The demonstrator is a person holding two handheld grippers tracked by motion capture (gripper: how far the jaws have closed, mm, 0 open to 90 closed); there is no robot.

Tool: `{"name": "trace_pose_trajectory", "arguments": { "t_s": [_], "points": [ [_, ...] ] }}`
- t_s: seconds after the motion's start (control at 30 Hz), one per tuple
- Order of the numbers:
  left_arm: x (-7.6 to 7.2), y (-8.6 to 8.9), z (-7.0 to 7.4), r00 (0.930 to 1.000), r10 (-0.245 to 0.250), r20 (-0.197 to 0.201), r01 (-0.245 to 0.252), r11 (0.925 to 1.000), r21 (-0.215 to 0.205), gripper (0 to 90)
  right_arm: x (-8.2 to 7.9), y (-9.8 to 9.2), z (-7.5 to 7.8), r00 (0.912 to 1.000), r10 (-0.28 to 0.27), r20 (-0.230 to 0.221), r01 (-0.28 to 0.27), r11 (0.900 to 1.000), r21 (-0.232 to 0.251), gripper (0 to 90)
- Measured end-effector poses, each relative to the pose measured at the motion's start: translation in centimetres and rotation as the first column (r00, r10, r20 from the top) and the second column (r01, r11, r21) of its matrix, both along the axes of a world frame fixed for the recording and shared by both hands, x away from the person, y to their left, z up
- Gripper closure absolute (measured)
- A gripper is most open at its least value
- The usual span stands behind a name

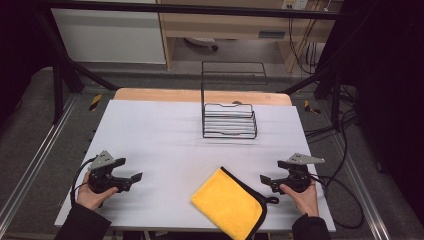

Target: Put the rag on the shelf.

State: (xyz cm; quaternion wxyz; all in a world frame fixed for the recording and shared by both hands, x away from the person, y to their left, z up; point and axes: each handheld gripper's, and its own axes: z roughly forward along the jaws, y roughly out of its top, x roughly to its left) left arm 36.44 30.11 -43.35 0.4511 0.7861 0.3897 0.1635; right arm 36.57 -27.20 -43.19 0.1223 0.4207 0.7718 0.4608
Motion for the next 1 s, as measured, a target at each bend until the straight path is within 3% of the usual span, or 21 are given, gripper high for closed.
{"name": "trace_pose_trajectory", "arguments": {
  "t_s": [0.7,1.0],
  "points": [
    [0.0,-0.1,-0.2,1.0,0.004,0.001,-0.004,0.9999,0.01,8.5,0.4,3.7,0.2,0.9975,0.066,-0.025,-0.067,0.997,-0.046,0.9],
    [0.1,-0.1,-0.2,1.0,0.008,-0.003,-0.008,0.9998,0.016,8.6,0.8,6.5,0.8,0.9948,0.098,-0.025,-0.1,0.992,-0.081,3.2]
  ]
}}
